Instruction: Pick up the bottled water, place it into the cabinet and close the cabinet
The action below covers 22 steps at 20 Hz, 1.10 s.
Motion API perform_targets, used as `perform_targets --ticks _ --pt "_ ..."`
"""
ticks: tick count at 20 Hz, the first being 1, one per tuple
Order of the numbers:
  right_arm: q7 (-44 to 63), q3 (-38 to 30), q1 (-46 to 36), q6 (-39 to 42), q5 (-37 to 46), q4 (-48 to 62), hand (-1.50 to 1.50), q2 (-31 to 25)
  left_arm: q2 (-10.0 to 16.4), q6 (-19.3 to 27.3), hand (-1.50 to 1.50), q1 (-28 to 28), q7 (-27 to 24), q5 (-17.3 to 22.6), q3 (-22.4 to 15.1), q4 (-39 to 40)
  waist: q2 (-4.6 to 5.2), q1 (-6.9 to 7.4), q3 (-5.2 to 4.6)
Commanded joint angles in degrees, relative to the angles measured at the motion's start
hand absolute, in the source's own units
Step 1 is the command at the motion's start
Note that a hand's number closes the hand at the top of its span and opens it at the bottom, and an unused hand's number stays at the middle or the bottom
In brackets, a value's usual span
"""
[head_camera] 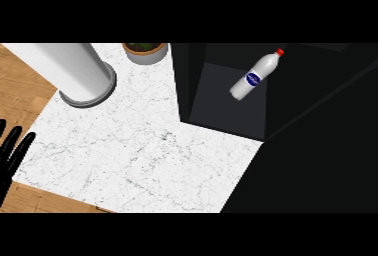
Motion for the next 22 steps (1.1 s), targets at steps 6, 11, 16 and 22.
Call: perform_targets --ticks 6,11,16,22 --pt "5.6 5.0 -3.2 -2.1 -1.4 0.7 1.50 4.7 0.4 -1.0 -1.50 0.0 0.1 0.7 0.6 0.4 0.72 0.00 0.17" --pt "4.9 7.1 -1.8 -0.2 -6.0 2.9 1.50 5.1 0.7 -1.8 -1.50 -1.2 0.5 1.2 0.7 -0.1 2.50 1.80 0.37" --pt "4.7 5.6 -2.4 -1.0 -8.5 4.1 1.50 6.6 1.1 -2.6 -1.50 -1.8 0.1 1.2 1.7 0.7 3.12 3.39 0.29" --pt "7.2 1.8 -4.9 -4.2 -9.4 6.4 1.50 9.7 1.3 -3.0 -1.50 -2.1 0.6 1.3 1.5 1.6 2.83 2.08 0.44"
